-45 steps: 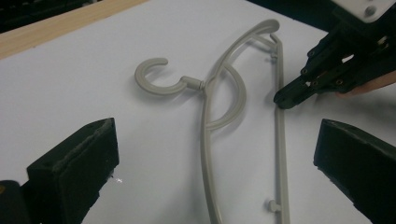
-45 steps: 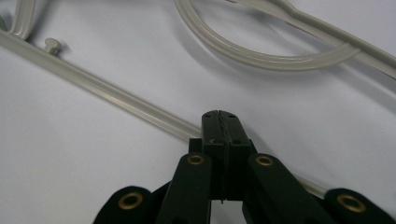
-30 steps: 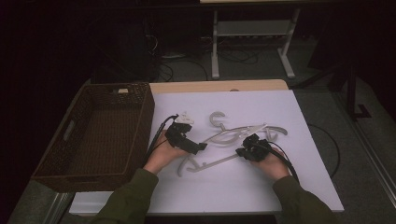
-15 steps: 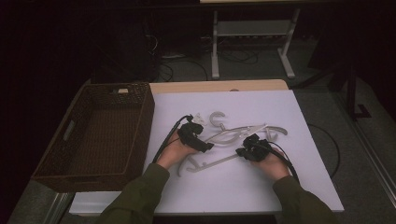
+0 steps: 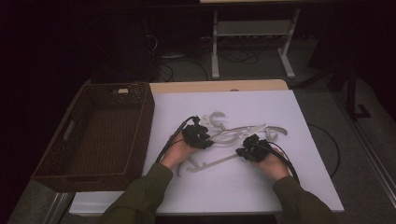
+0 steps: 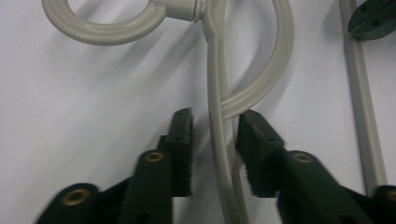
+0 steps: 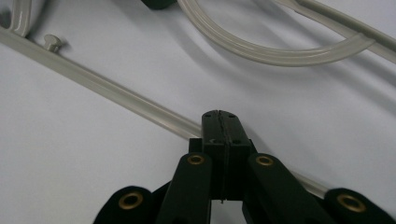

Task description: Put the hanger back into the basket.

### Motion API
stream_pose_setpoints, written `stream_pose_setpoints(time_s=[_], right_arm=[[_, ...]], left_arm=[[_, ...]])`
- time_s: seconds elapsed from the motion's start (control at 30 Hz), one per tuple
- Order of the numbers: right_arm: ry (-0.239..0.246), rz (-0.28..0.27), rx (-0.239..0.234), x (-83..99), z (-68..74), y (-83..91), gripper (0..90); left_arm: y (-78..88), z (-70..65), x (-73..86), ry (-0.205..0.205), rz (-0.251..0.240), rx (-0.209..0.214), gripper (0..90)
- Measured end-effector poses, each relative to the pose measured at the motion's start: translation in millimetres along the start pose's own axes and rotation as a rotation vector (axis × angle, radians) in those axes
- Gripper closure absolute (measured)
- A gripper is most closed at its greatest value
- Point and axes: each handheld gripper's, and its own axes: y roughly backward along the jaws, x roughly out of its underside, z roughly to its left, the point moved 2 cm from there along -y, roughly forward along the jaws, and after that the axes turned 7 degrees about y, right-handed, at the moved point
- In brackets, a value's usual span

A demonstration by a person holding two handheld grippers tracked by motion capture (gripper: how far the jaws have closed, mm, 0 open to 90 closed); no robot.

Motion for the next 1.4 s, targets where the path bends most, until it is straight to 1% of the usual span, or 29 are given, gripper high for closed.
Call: stream_pose_setpoints(time_s=[0.03,0.17,0.3,0.33,0.4,0.47,0.6,0.67,0.7,0.73,0.8,0.83,0.87,0.9,0.93,0.97,1.0,1.03,1.07,1.1,1.13,1.17,1.23,1.27,1.33,1.37,1.4], right_arm=[[0.000,0.000,0.000,0.1,-0.1,0.0,89.5],[-0.004,-0.002,-0.001,0.4,-0.1,0.1,89.5],[0.000,-0.004,0.000,0.5,-0.2,0.0,89.5],[0.006,-0.006,0.001,0.7,-0.4,-0.1,89.5],[0.006,-0.007,0.001,0.7,-0.4,-0.1,89.5],[0.011,-0.008,0.001,0.7,-0.4,-0.1,89.5],[0.007,-0.007,0.000,0.4,-0.4,0.3,89.5],[0.009,-0.020,-0.007,-0.1,-1.2,2.1,89.0],[0.009,-0.033,-0.004,-1.1,-1.8,4.8,86.8],[0.013,-0.050,-0.004,-1.7,-3.3,7.9,85.3],[-0.003,-0.088,-0.021,-2.5,-4.5,13.9,81.9],[-0.003,-0.088,-0.021,-2.5,-4.5,13.9,81.9],[0.004,-0.096,-0.021,-2.8,-4.5,15.6,78.0],[0.000,-0.120,-0.029,-3.4,-2.5,19.5,68.9],[0.000,-0.120,-0.029,-3.4,-2.5,19.5,68.9],[0.003,-0.144,-0.021,-3.8,-1.5,22.9,57.0],[0.003,-0.144,-0.021,-3.8,-1.5,22.9,57.0],[-0.019,-0.166,-0.024,-3.7,-0.5,27.3,46.2],[-0.019,-0.166,-0.024,-3.7,-0.5,27.3,46.2],[-0.023,-0.182,-0.022,-3.0,-0.3,31.8,37.6],[-0.002,-0.198,-0.019,-2.0,-1.4,33.8,34.1],[0.002,-0.213,-0.012,-1.1,-0.9,36.5,29.4],[-0.015,-0.218,-0.003,0.5,1.7,41.8,25.4],[-0.016,-0.218,0.013,1.4,2.8,44.6,22.4],[-0.007,-0.223,0.018,3.0,3.6,47.2,21.2],[0.004,-0.241,0.023,5.1,6.3,52.8,18.3],[0.008,-0.252,0.029,5.1,7.6,55.2,17.8]], left_arm=[[0.1,0.1,0.1,0.005,0.001,0.002,70.2],[0.5,-1.1,-0.1,0.000,0.009,0.006,78.3],[0.4,-1.6,-0.4,0.015,0.009,0.002,79.7],[0.5,-2.1,-0.6,0.031,0.015,-0.002,80.0],[0.6,-2.3,-0.7,0.032,0.015,-0.005,80.5],[0.5,-3.3,-1.2,0.051,0.018,-0.014,80.9],[0.7,-4.1,-1.6,0.058,0.022,-0.026,81.4],[1.0,-3.6,-1.6,0.061,0.023,-0.031,81.7],[1.7,-2.2,-1.1,0.061,0.024,-0.039,81.9],[3.0,-0.4,-0.8,0.045,0.037,-0.036,81.9],[3.7,0.0,-0.5,0.053,0.035,-0.037,82.0],[3.7,0.0,-0.5,0.053,0.035,-0.037,82.0],[4.6,0.3,-0.6,0.054,0.033,-0.037,82.0],[6.0,0.0,-0.9,0.056,0.031,-0.039,82.0],[6.0,0.0,-0.9,0.056,0.031,-0.039,82.0],[8.0,-0.1,-1.3,0.055,0.031,-0.038,82.0],[8.0,-0.1,-1.3,0.055,0.031,-0.038,82.1],[9.9,-1.0,-1.6,0.061,0.027,-0.037,82.1],[9.9,-1.0,-1.6,0.061,0.027,-0.037,82.1],[13.1,-1.0,-2.3,0.061,0.025,-0.037,82.1],[14.1,-0.9,-2.6,0.065,0.018,-0.033,82.1],[15.4,-1.3,-2.8,0.071,0.015,-0.027,82.1],[18.4,-1.6,-3.3,0.072,0.008,-0.027,82.1],[19.8,-2.1,-3.6,0.077,0.004,-0.026,82.1],[21.1,-2.4,-3.9,0.082,-0.004,-0.030,82.2],[24.2,-2.2,-4.5,0.094,-0.013,-0.031,82.2],[25.5,-1.2,-4.8,0.087,-0.016,-0.035,82.2]])
